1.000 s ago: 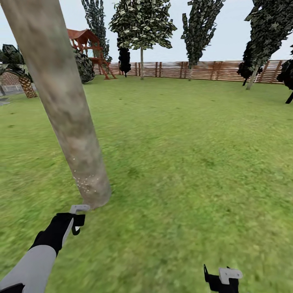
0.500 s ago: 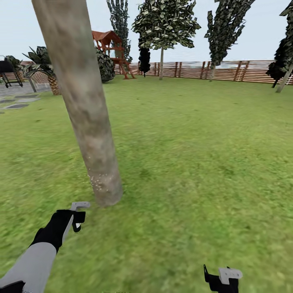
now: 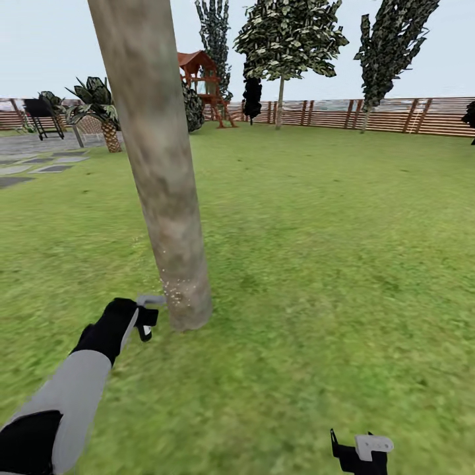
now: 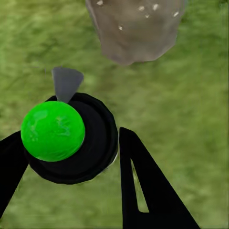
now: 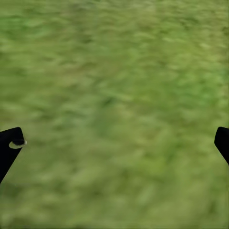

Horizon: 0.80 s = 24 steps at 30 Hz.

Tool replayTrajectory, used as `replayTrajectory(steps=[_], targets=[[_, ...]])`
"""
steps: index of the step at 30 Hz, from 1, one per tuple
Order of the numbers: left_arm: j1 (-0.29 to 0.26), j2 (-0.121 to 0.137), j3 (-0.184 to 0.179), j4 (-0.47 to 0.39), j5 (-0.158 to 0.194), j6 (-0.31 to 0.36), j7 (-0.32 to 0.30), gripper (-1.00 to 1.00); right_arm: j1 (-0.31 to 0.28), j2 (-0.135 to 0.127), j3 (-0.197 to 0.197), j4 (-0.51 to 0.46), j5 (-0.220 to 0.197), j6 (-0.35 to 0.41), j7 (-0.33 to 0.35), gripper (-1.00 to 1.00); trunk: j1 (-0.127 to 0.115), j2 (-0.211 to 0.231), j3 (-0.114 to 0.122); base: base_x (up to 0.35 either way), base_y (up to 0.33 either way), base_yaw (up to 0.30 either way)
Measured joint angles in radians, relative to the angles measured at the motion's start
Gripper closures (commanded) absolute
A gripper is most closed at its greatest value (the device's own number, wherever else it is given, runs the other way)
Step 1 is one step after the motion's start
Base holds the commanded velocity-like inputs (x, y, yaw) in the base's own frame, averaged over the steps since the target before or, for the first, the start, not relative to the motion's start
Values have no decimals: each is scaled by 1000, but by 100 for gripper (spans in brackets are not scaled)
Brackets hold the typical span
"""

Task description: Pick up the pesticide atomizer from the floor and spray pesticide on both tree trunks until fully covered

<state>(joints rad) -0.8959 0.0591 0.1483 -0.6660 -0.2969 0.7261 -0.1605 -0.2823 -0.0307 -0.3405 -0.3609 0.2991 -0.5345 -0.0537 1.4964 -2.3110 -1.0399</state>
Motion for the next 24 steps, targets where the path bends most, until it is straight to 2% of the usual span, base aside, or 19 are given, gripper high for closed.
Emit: replayTrajectory(steps=[1,3,4,5,7,10,13,17,19,22,24], targets=[[-5,13,0,1,-5,0,0,100,0,0,0,0,0,0,0,-100,0,0,0,0,0,0],[-9,55,2,5,-5,0,-2,100,0,0,-1,-1,0,0,0,-100,0,0,0,0,0,0],[-10,84,3,10,-3,4,-11,100,0,0,-1,-1,0,0,0,-100,0,0,0,0,0,0],[-8,91,0,12,8,19,-39,100,0,0,-1,-1,-1,1,0,-100,0,0,0,0,0,0],[-9,85,-3,10,14,55,-87,100,0,0,0,-1,-1,0,0,-100,0,0,0,0,0,-13],[-31,42,-13,0,6,115,-132,100,0,0,-1,-1,-1,0,0,-100,0,0,1,0,0,-199],[-49,43,-16,-1,-6,123,-136,100,0,0,-1,-1,-1,0,0,-100,0,0,2,-20,0,-245],[-53,64,-17,-4,-8,125,-137,100,0,0,0,-1,-2,0,0,-100,0,0,2,-197,0,-62],[-55,55,-18,-10,0,128,-137,100,0,0,0,-1,-2,0,0,-100,0,0,2,-32,0,-6],[-75,40,-17,-45,-6,136,-135,100,0,0,0,-1,-1,0,0,-100,0,0,2,-7,0,-1],[-109,48,-17,-56,-13,195,-134,100,0,0,0,-1,-1,0,0,-100,0,0,3,-1,0,0]])
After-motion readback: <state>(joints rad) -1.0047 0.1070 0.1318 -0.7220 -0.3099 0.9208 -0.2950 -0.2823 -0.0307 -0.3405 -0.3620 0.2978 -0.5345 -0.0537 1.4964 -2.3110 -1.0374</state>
